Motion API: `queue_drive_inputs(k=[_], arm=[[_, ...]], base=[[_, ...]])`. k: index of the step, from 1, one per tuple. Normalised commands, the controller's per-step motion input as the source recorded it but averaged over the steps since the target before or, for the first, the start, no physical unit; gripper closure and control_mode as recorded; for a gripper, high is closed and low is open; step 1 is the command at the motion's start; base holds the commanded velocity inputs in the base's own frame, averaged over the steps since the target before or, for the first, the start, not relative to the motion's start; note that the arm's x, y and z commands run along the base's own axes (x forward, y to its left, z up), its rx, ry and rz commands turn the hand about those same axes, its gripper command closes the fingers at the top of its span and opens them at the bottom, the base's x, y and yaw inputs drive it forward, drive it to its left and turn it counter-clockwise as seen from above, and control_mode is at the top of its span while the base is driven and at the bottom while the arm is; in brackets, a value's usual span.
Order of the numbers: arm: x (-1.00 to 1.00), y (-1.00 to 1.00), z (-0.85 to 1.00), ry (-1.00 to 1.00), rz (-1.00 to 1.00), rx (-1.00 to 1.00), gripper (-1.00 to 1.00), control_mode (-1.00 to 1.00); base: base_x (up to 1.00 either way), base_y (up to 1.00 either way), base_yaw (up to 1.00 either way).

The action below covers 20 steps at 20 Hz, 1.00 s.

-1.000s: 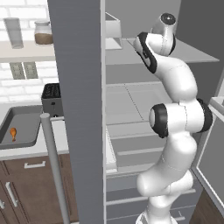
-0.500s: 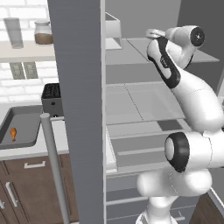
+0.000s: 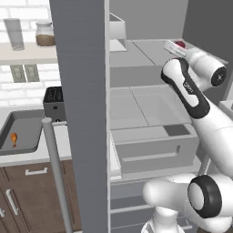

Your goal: Place one tomato and one chicken drumstick in each tupperware on the nearby counter, to pack two identical lunches.

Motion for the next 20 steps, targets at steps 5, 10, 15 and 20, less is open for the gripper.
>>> queue_drive_inputs(k=[5, 10, 15, 20], arm=[[-1.0, 0.0, -0.06, 0.41, 0.0, 0.03, 1.0, -1.0], [-1.0, 0.14, -0.89, 0.63, 0.0, -0.13, 1.0, -1.0], [-0.92, 0.26, -1.0, 0.72, 0.0, -0.27, 1.0, -1.0], [-0.29, -0.08, -0.26, 0.08, 0.0, -0.01, 1.0, -1.0]], base=[[0.0, 0.0, 0.0], [0.0, 0.0, 0.0], [0.0, 0.0, 0.0], [0.0, 0.0, 0.0]])
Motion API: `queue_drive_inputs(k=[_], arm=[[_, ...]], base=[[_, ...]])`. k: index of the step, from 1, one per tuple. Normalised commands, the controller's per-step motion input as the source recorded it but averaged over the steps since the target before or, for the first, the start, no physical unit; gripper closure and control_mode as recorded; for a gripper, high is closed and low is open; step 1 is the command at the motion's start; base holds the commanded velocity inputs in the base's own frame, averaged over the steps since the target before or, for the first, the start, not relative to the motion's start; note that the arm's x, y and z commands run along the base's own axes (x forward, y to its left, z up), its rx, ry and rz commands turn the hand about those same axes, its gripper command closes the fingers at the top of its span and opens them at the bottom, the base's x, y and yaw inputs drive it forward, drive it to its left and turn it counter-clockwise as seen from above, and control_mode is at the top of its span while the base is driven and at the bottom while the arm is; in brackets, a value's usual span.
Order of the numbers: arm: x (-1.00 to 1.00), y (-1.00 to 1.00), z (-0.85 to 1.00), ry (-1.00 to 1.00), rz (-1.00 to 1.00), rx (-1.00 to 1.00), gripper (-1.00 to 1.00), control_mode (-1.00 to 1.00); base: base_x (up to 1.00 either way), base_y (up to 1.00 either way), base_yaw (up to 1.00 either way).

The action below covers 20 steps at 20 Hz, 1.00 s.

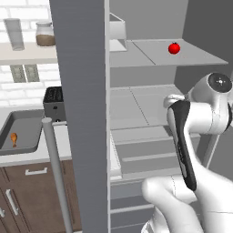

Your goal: Place one tomato and one chicken drumstick in each tupperware on the nearby counter, to pack two identical lunches.

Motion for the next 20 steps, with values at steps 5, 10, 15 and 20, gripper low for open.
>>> queue_drive_inputs(k=[5, 10, 15, 20], arm=[[-1.0, -0.28, -0.21, 0.0, 0.0, 0.0, 1.0, -1.0], [-0.8, -0.07, -0.25, 0.02, 0.08, -0.01, 1.0, 1.0], [0.0, 0.0, 0.0, 0.0, 0.0, 0.0, 1.0, 1.0], [0.0, 0.0, 0.0, 0.0, 0.0, 0.0, 1.0, 1.0]], base=[[0.0, 0.0, 0.0], [-0.2, 0.06, 0.1], [-0.71, 0.27, 0.77], [-0.32, 0.38, 0.86]])
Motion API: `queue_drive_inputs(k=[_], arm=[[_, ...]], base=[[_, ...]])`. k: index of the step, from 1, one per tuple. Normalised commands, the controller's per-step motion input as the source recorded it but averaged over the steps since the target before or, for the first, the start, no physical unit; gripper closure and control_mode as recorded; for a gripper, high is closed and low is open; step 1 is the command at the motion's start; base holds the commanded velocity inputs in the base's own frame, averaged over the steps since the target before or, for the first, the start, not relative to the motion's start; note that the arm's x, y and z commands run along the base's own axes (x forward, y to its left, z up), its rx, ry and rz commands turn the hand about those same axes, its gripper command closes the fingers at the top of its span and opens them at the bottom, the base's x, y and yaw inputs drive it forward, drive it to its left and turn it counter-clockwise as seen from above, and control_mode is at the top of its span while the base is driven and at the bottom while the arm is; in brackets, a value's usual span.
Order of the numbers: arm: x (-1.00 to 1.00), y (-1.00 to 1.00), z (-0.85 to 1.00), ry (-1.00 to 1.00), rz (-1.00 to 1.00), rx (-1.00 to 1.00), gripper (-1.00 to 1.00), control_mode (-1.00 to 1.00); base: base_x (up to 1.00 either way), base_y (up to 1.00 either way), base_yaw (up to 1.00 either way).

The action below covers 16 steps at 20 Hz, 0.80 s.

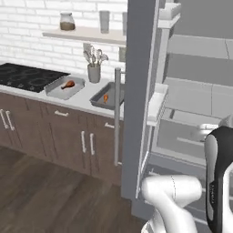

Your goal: Place one tomato and one chicken drumstick in each tupperware on the nearby counter, to pack two identical lunches.

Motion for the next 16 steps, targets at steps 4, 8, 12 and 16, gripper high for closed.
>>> queue_drive_inputs(k=[4, 8, 12, 16], arm=[[0.0, 0.0, 0.0, 0.0, 0.0, 0.0, 1.0, 1.0], [0.0, 0.0, 0.0, 0.0, 0.0, 0.0, 1.0, 1.0], [0.0, 0.0, 0.0, 0.0, 0.0, 0.0, 1.0, 1.0], [0.0, 0.0, 0.0, 0.0, 0.0, 0.0, 1.0, 1.0]], base=[[-0.4, 0.8, 0.76], [-0.49, 0.93, 0.73], [0.65, 0.94, 0.28], [1.0, 0.34, 0.0]])
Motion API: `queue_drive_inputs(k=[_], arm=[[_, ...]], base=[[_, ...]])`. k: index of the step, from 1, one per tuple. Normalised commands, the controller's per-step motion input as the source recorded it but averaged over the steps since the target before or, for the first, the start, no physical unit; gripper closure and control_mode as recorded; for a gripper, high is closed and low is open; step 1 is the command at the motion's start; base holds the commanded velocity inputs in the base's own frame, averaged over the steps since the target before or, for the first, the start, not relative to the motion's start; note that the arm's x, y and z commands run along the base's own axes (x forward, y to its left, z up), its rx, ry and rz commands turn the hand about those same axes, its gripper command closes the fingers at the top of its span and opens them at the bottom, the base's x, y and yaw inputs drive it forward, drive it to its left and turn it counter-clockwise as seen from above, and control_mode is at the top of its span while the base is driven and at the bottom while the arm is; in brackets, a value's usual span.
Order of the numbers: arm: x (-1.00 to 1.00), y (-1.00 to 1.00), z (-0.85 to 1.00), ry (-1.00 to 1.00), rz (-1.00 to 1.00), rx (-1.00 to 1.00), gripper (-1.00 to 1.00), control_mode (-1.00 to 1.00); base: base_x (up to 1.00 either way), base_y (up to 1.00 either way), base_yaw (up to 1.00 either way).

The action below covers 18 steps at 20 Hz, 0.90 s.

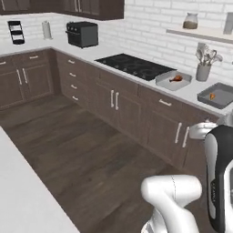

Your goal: Place one tomato and one chicken drumstick in each tupperware on the nearby counter, to pack two identical lunches.

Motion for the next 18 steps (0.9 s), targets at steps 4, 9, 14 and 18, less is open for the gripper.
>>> queue_drive_inputs(k=[4, 9, 14, 18], arm=[[0.0, 0.0, 0.0, 0.0, 0.0, 0.0, 1.0, 1.0], [0.0, 0.0, 0.0, 0.0, 0.0, 0.0, 1.0, 1.0], [0.0, 0.0, 0.0, 0.0, 0.0, 0.0, 1.0, 1.0], [0.0, 0.0, 0.0, 0.0, 0.0, 0.0, 1.0, 1.0]], base=[[1.0, -0.28, 0.0], [1.0, -0.16, -0.05], [1.0, -0.03, -0.19], [0.93, 0.0, -0.46]])
